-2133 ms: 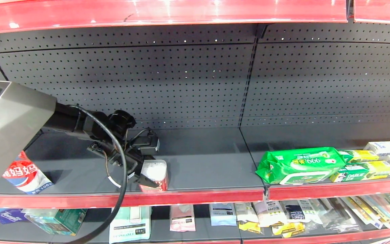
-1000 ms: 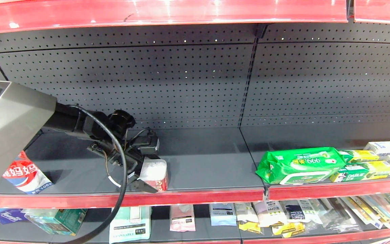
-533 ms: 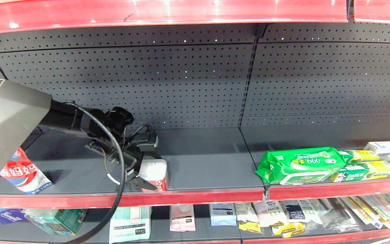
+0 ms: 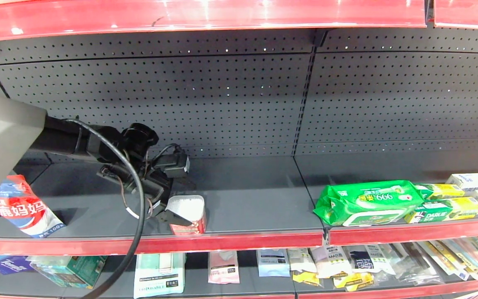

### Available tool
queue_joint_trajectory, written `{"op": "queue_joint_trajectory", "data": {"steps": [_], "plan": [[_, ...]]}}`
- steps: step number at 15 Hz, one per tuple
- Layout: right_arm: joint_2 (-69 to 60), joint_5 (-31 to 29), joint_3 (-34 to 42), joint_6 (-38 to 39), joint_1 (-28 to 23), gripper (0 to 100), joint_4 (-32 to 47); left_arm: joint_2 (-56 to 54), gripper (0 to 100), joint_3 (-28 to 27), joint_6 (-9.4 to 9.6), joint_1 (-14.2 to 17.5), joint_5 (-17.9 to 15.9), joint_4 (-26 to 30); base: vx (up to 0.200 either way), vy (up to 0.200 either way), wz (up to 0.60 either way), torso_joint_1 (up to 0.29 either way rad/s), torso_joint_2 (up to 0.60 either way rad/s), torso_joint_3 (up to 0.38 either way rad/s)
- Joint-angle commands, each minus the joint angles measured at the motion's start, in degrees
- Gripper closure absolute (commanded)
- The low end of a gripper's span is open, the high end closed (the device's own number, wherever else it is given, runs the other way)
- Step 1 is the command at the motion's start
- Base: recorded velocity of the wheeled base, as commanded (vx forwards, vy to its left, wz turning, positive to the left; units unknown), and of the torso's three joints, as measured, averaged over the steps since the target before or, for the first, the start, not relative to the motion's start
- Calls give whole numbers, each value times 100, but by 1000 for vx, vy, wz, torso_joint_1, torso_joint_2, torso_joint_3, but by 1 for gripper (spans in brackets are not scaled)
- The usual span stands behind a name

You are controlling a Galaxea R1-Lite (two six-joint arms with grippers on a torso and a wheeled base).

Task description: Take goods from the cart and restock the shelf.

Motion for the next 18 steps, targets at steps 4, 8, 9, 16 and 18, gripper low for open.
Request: {"op": "queue_joint_trajectory", "data": {"steps": [4, 8, 9, 16, 18], "plan": [[-2, 0, 15, 3, -1, 100, 1, -72, 0, -278, -279, -78, -310, -10, 0, 0, 0, 0, 0, 0], [15, 9, -2, 3, 7, 100, 1, -108, 0, -234, -1457, -131, -416, -1319, 0, 0, 0, 0, 0, 0], [42, 9, -20, 3, 7, 100, 1, -99, 0, -120, -2230, -131, -407, -2357, 0, 0, 0, 0, 0, 0], [42, 53, -20, 20, 25, 100, -8, -116, 0, 1576, -5658, -667, 2669, -7489, 0, 0, 0, 0, 0, 0], [50, 70, -20, 29, 51, 100, -16, -160, 0, 1602, -6423, -676, 3988, -7788, 0, 0, 0, 0, 0, 0]]}}
